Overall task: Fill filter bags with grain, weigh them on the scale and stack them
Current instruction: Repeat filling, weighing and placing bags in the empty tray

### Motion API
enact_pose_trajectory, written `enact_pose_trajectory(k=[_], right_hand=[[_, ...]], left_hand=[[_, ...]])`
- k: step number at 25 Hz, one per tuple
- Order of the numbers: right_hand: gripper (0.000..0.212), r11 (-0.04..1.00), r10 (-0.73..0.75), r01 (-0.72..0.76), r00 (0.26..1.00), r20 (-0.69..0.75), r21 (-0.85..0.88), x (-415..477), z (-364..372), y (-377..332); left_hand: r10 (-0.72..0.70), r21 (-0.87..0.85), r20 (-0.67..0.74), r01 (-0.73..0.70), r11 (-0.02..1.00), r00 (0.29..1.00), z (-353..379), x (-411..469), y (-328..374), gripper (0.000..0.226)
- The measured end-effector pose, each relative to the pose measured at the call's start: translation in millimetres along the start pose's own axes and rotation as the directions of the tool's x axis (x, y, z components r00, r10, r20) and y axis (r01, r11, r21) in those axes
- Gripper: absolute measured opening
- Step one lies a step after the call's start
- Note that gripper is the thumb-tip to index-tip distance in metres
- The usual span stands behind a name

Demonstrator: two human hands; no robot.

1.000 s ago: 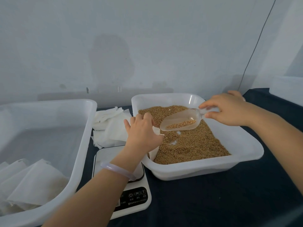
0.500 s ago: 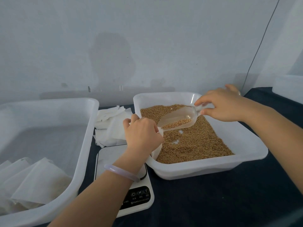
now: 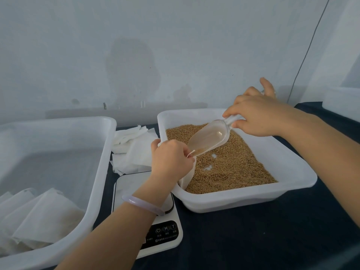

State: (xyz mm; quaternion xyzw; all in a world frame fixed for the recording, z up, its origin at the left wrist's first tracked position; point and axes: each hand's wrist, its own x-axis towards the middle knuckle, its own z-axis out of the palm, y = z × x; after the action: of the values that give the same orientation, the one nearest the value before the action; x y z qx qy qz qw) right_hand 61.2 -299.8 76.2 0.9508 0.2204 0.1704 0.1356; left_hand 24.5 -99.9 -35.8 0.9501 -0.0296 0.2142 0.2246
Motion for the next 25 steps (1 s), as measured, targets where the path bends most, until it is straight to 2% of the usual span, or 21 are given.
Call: enact_pose_trajectory(k=[8, 12, 14, 17, 19, 22, 24, 25], right_hand=[[0.033, 0.998, 0.036, -0.039, 0.998, 0.051, 0.047, -2.0, 6.2, 2.2], [0.033, 0.962, 0.122, -0.169, 0.969, 0.216, 0.214, -12.8, 31.9, 6.8], [0.026, 0.913, 0.17, -0.268, 0.936, 0.309, 0.308, -22.8, 56.4, -1.3], [0.015, 0.906, 0.163, -0.311, 0.883, 0.44, 0.287, -29.7, 91.5, -19.2], [0.016, 0.909, 0.122, -0.296, 0.862, 0.492, 0.295, -29.6, 100.6, -27.3], [0.025, 0.897, 0.097, -0.297, 0.855, 0.51, 0.327, -28.4, 99.5, -28.7], [0.024, 0.901, 0.111, -0.291, 0.871, 0.479, 0.32, -30.6, 98.9, -27.9], [0.021, 0.913, 0.121, -0.274, 0.89, 0.44, 0.302, -31.7, 99.3, -27.8]], left_hand=[[-0.012, -0.044, 0.023, 0.013, 0.999, 1.0, -0.2, -0.1, 0.2, 0.013], [-0.02, -0.059, 0.027, 0.022, 0.998, 0.999, -0.4, 1.1, -0.1, 0.015], [-0.011, -0.053, 0.048, 0.013, 0.998, 0.999, -1.6, 2.6, 0.9, 0.015], [0.022, -0.04, 0.077, -0.019, 0.999, 0.997, -2.4, 3.3, 1.7, 0.013], [0.041, -0.016, 0.091, -0.04, 0.999, 0.995, -1.9, 3.3, 1.9, 0.012], [0.042, 0.017, 0.107, -0.044, 0.999, 0.993, -0.6, 4.2, 1.4, 0.009], [0.037, 0.04, 0.118, -0.042, 0.998, 0.992, -0.3, 5.3, 1.9, 0.001], [0.031, 0.047, 0.116, -0.036, 0.998, 0.993, -0.2, 5.3, 2.1, 0.004]])
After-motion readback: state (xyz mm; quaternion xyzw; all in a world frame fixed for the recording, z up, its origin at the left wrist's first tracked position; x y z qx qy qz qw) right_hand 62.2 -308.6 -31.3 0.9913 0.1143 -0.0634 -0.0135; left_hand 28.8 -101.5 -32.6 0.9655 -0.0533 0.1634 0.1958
